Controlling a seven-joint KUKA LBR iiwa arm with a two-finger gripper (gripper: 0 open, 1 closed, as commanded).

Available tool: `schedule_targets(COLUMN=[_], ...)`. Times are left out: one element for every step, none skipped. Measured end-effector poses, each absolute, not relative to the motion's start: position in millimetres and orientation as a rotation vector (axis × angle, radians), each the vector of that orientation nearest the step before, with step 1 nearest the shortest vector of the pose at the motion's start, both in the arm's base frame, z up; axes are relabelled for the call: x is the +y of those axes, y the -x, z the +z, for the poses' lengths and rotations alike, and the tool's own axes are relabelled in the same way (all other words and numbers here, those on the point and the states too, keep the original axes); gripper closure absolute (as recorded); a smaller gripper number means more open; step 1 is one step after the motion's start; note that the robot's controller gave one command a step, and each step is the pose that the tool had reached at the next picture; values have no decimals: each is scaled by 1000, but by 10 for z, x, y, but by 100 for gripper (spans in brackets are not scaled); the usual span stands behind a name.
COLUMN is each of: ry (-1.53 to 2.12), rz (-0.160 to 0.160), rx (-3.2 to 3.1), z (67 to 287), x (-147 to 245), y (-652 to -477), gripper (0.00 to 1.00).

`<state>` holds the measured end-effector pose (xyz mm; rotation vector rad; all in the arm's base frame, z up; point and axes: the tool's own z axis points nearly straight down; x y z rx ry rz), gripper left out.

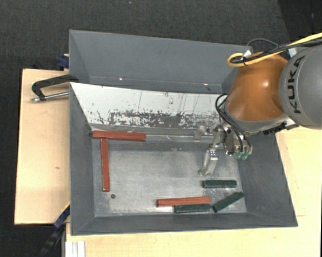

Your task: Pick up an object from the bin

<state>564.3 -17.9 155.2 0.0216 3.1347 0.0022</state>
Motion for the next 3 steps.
schedule_targets(ry=[-133, 135, 259], rz=[3, 4, -6], rx=[3134, 3135, 3129], z=[790, 809, 798], x=[-159, -648, -822], y=[-5443, -5491, -5385], gripper=[0, 0, 0])
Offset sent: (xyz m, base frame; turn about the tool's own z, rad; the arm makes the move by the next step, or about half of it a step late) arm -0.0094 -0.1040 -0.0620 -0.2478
